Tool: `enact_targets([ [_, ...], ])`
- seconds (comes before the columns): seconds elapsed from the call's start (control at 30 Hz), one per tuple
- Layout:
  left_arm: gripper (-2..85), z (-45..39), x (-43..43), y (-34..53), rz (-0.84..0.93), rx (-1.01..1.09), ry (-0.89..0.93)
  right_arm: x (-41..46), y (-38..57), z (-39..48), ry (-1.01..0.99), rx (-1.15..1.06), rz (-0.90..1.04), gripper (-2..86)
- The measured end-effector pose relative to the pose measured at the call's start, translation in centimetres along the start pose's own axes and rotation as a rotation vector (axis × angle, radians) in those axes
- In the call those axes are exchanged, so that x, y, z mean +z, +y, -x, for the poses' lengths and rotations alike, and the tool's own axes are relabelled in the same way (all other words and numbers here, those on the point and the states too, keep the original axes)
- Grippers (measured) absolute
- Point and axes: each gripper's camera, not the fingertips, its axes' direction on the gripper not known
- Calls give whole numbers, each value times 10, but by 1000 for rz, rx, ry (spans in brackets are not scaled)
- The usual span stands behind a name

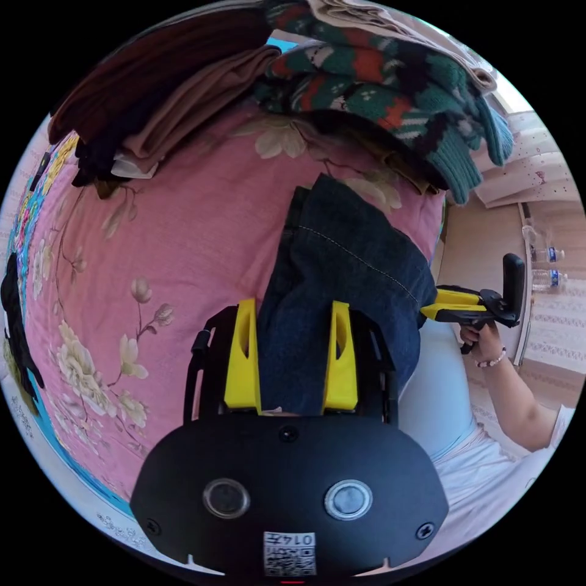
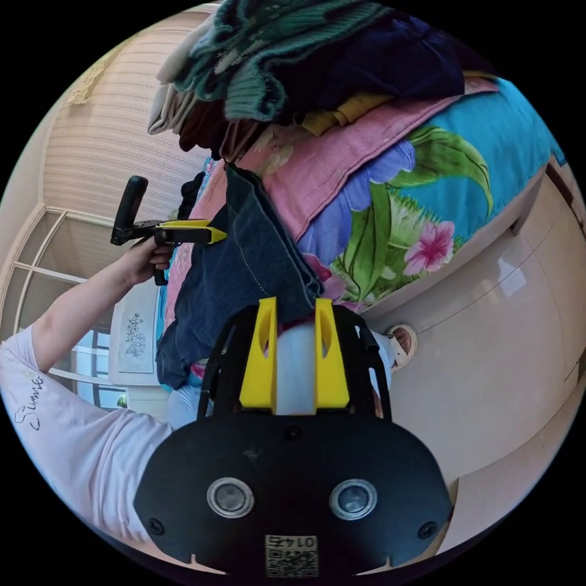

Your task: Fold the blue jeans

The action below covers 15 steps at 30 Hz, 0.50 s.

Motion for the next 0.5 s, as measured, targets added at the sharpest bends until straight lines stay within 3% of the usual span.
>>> enact_targets([
  [0.13, 49, -2, -14, 14, -55, 50, 43, -9, 14, 1, -63, -49, -23, 39],
  [0.33, 12, 1, -41, 48, -152, 28, 117, -38, 60, 41, -118, -185, -179, 23],
  [0.5, 3, 2, -79, 99, -270, 31, 166, -47, 89, 108, -192, -382, -182, 19],
])
